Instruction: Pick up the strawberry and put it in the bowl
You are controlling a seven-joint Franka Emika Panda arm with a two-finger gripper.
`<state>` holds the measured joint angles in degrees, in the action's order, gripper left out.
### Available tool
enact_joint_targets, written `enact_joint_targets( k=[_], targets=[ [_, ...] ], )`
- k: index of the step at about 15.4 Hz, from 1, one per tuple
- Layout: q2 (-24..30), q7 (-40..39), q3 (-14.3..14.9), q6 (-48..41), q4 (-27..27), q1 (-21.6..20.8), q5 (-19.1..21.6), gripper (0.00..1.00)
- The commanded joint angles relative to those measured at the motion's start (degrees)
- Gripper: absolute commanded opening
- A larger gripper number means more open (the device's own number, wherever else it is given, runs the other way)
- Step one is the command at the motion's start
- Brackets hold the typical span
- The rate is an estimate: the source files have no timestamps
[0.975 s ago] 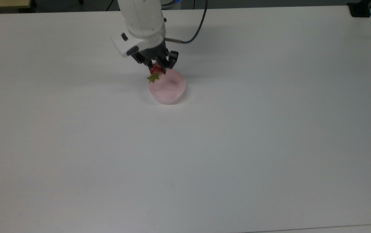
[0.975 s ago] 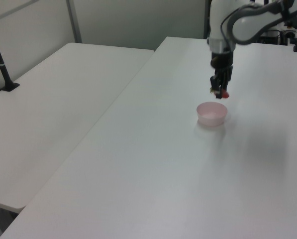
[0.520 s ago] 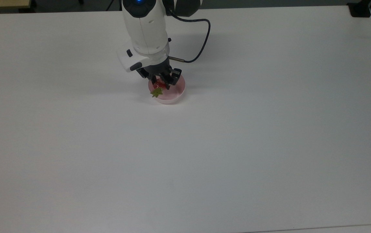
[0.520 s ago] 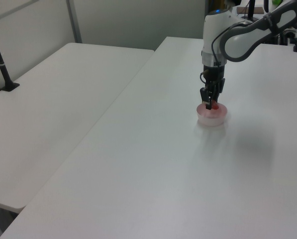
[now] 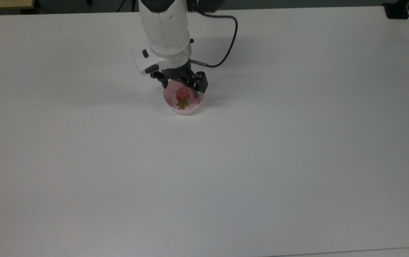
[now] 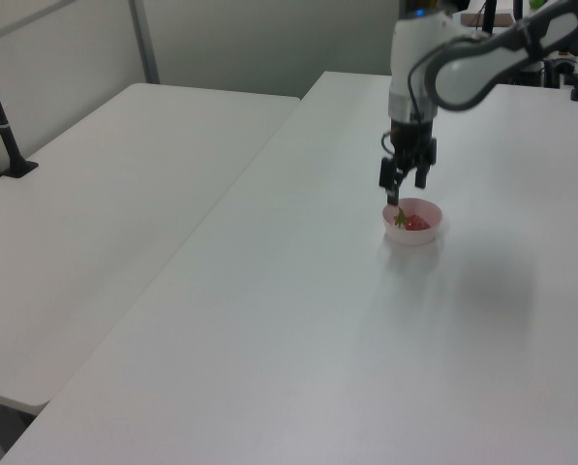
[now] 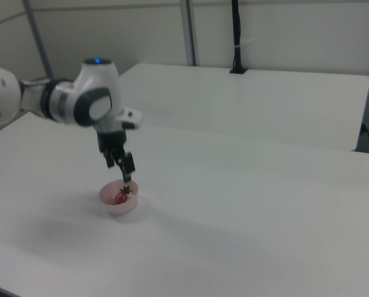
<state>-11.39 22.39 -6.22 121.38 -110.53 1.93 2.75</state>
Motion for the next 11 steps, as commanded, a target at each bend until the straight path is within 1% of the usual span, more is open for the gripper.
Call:
enact_joint_targets(
  k=[1,3,4,5,7,10,11],
  targets=[
    [5.23,3.37,0.15,-14.55,10.22,0.62,-2.21,1.00],
    [6.11,-0.66,0.76,-21.41,15.50,1.23,-2.92,1.00],
    [7.07,-2.25,0.94,-23.88,16.83,1.23,-3.01,1.00],
    [8.21,-2.52,1.99,-25.30,17.54,1.15,-3.01,1.00],
    [10.67,-2.70,5.06,-27.06,18.07,0.18,-2.92,1.00],
    [12.35,-3.05,7.61,-29.18,18.34,-1.31,-3.10,1.00],
    [12.70,-4.62,8.32,-28.83,18.25,-1.66,-3.27,1.00]
  ],
)
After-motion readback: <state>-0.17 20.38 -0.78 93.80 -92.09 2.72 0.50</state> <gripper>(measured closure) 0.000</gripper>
